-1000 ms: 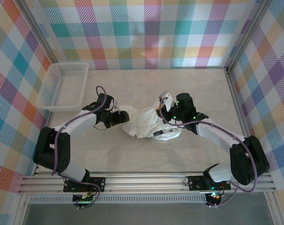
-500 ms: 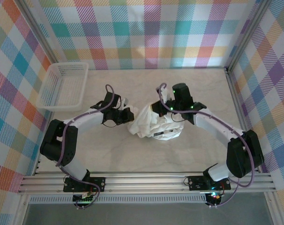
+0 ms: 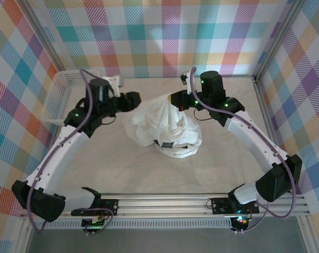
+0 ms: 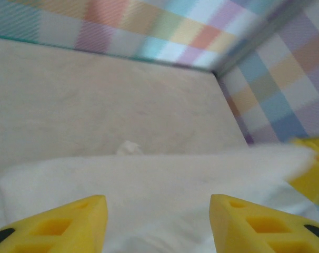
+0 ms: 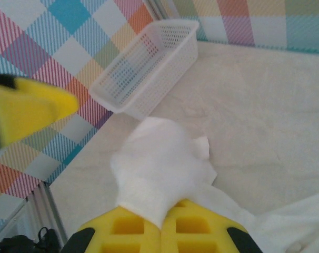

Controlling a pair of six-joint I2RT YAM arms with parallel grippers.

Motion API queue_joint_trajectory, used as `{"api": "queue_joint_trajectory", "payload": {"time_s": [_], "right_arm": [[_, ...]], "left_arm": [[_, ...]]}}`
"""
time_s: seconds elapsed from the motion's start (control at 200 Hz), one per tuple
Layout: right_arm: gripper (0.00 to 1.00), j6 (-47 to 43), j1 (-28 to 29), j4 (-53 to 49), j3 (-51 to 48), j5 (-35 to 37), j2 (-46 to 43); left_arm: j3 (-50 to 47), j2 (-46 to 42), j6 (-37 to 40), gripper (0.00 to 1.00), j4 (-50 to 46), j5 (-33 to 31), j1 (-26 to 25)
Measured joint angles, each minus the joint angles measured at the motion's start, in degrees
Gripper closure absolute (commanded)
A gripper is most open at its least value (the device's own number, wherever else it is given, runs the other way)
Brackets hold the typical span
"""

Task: Fold the inside-out t-shirt

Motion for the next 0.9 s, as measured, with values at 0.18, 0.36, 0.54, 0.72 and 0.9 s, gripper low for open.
{"api": "queue_joint_trajectory", "payload": {"time_s": [0.18, 0.36, 0.54, 0.72, 0.9], "right_arm": [[1.0, 4.0, 0.0, -3.2, 2.6, 0.1, 1.9], [1.0, 6.6, 0.0, -3.8, 3.2, -0.7, 2.5], [1.0, 8.4, -1.0, -5.4, 3.3, -0.1, 3.2], [0.98, 9.1, -0.9, -8.0, 3.6, 1.0, 3.5], [0.96, 3.3, -8.0, -9.5, 4.2, 5.5, 10.4]], "left_arm": [[-5.8, 0.3, 3.3, 0.4, 2.7, -8.3, -18.4], [-8.0, 8.5, 1.2, 0.29, 9.0, -12.2, -20.0], [-6.1, 19.3, -3.6, 0.64, 17.0, -11.1, -16.6], [-4.3, 23.7, -7.2, 1.0, 19.0, -6.2, -13.0], [-4.2, 20.5, -20.3, 1.0, 21.9, 9.3, -8.7]]}}
